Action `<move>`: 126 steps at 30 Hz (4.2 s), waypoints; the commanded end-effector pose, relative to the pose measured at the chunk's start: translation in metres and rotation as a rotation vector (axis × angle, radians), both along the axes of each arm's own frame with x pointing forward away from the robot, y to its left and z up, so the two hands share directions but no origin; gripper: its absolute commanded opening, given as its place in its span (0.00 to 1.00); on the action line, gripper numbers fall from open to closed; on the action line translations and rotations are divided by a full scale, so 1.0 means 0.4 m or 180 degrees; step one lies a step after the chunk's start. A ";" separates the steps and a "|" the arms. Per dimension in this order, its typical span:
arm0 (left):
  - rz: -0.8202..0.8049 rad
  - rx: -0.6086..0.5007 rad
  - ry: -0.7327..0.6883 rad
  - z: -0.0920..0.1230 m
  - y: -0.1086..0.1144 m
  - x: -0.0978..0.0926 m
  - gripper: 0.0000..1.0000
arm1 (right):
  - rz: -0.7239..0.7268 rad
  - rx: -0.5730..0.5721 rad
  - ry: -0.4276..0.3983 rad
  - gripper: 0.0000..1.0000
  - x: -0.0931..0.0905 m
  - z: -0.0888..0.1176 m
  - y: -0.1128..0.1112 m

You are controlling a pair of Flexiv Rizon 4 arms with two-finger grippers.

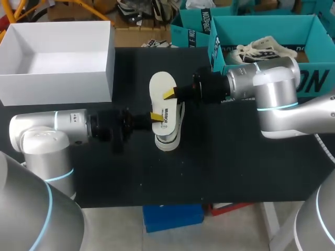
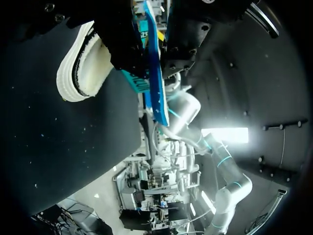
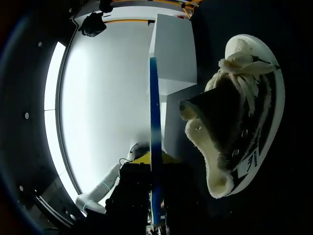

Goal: Take the shoe out of the shoebox, open the shoe tongue, remove and reinsert the insole, then place the shoe into the shoebox

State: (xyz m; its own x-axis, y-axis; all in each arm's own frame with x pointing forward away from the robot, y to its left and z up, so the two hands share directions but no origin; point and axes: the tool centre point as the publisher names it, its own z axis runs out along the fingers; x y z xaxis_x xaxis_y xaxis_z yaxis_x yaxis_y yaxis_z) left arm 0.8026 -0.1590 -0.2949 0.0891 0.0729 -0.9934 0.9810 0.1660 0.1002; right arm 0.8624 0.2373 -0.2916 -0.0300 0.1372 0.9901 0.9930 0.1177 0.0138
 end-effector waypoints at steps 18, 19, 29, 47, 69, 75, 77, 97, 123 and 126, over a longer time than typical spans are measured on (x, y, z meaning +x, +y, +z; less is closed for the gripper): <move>-0.0110 0.2955 -0.0054 0.159 0.106 -0.025 1.00 | -0.0010 -0.0009 0.0000 0.00 -0.001 0.000 0.003; -0.0084 0.3084 -0.0191 0.166 0.100 -0.026 1.00 | -0.0010 -0.0009 0.0000 0.00 -0.001 0.000 0.003; -0.0084 0.3084 -0.0191 0.166 0.100 -0.026 1.00 | -0.0010 -0.0009 0.0000 0.00 -0.001 0.000 0.003; -0.0080 0.4161 0.0232 0.183 -0.011 0.022 1.00 | -0.0010 -0.0009 0.0000 0.00 -0.001 0.000 0.003; 0.0108 0.4924 0.0283 0.186 -0.046 -0.012 1.00 | -0.0010 -0.0009 0.0000 0.00 -0.001 0.000 0.003; 0.0037 0.4762 0.0327 0.178 -0.041 -0.015 1.00 | -0.0010 -0.0009 0.0000 0.00 -0.001 0.000 0.003; 0.0010 0.4662 0.0327 0.175 -0.039 -0.010 1.00 | -0.0010 -0.0009 0.0000 0.00 -0.001 0.000 0.003; 0.0055 0.4628 0.0350 0.169 -0.018 0.105 1.00 | -0.0010 -0.0009 0.0000 0.00 -0.001 0.000 0.003; 0.0078 0.4574 0.0482 0.128 -0.016 0.405 1.00 | -0.0010 -0.0009 0.0000 0.00 -0.001 0.000 0.003; 0.0079 0.4577 0.0507 0.116 -0.013 0.438 1.00 | -0.0010 -0.0009 0.0000 0.00 -0.001 0.000 0.003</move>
State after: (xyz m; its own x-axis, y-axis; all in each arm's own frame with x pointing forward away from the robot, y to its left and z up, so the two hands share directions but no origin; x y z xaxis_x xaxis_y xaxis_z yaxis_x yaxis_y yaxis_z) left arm 0.9634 -0.1602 -0.2424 -0.0312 0.9975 -0.0639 0.9932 0.0381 0.1100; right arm 0.8618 0.2376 -0.2912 -0.0295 0.1377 0.9900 0.9932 0.1157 0.0135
